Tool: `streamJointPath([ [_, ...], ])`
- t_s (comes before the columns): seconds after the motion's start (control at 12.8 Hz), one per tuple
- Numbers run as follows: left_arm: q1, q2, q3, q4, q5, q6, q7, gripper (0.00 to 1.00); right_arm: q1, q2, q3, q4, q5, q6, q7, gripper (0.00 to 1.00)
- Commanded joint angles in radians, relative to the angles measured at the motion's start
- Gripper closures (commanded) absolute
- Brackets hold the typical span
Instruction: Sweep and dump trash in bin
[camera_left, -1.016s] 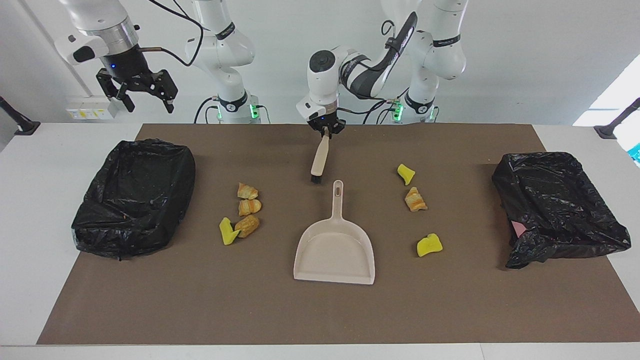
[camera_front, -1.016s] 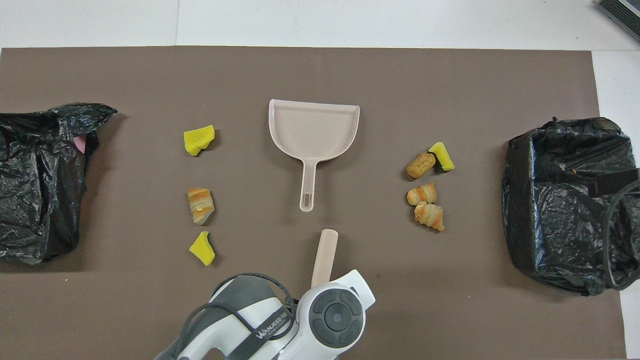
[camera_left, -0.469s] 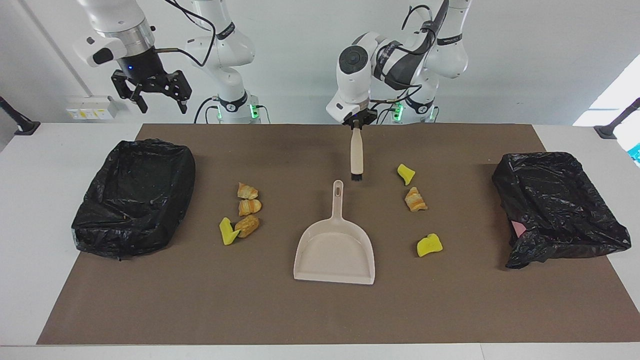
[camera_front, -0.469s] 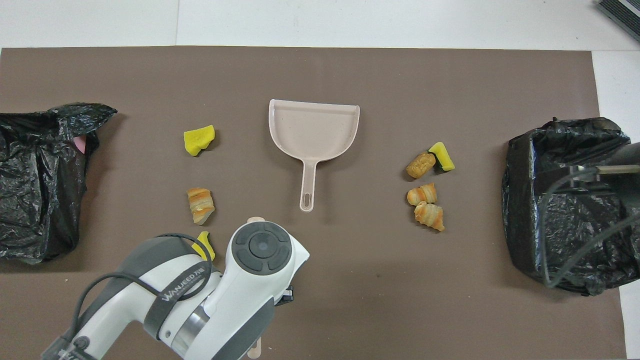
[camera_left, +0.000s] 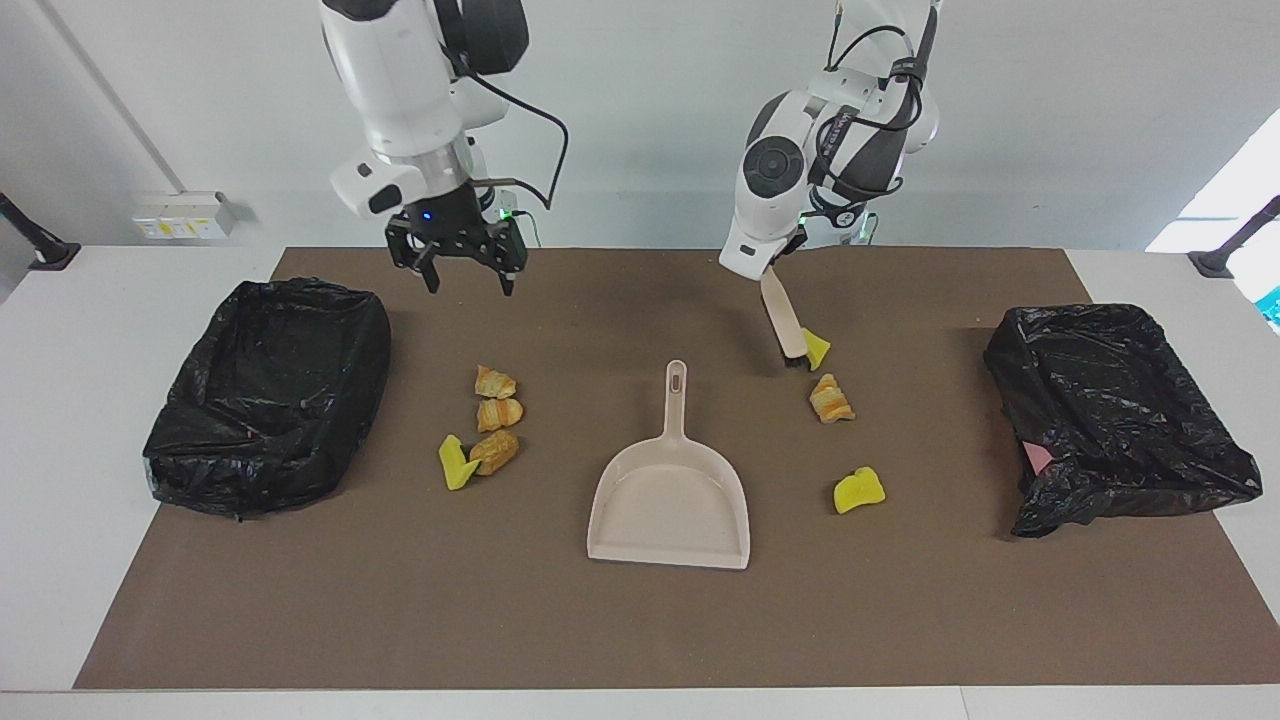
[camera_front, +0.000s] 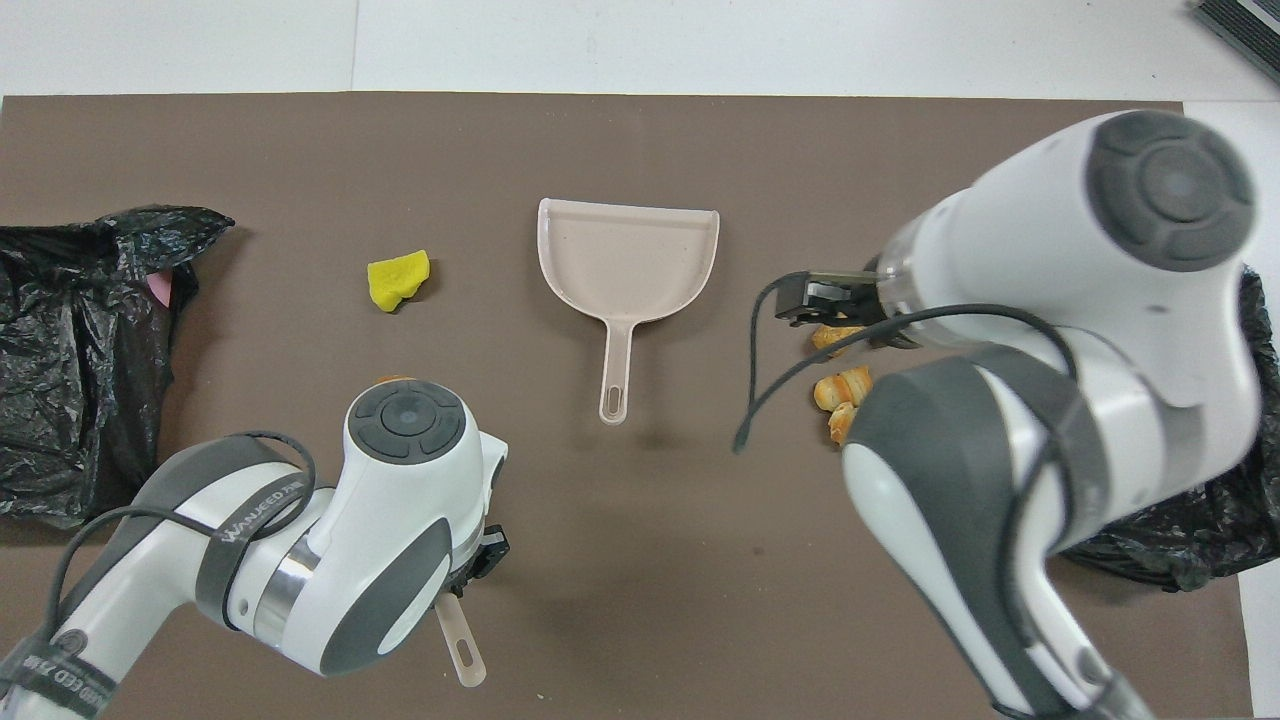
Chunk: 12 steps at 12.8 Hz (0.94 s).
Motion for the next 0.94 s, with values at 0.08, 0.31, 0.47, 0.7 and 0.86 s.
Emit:
streamJointPath([
  [0.08, 0.012, -0.133, -0.013, -0.184, 0.01, 0.081, -0.209, 1.0, 0.069, 0.148, -0.006, 0.045, 0.09, 0.136, 0.093, 0.0],
  [0.31, 0.062, -0.181, -0.013, -0.304, -0.007, 0.302, -0.224, 1.0, 0.129, 0.234, -0.006, 0.045, 0.106, 0.231, 0.13, 0.0],
  [0.47, 0.104, -0.159, -0.011, -0.303, -0.029, 0.417, -0.186, 1.0, 0.141, 0.291, -0.004, 0.045, 0.106, 0.29, 0.168, 0.0],
  [0.7, 0.204, -0.098, -0.011, -0.271, -0.071, 0.545, -0.022, 1.0, 0.189, 0.311, 0.016, 0.008, 0.11, 0.296, 0.161, 0.0],
  [0.86, 0.208, -0.063, -0.011, -0.226, -0.075, 0.568, 0.05, 1.0, 0.206, 0.3, 0.017, -0.009, 0.147, 0.275, 0.155, 0.0],
])
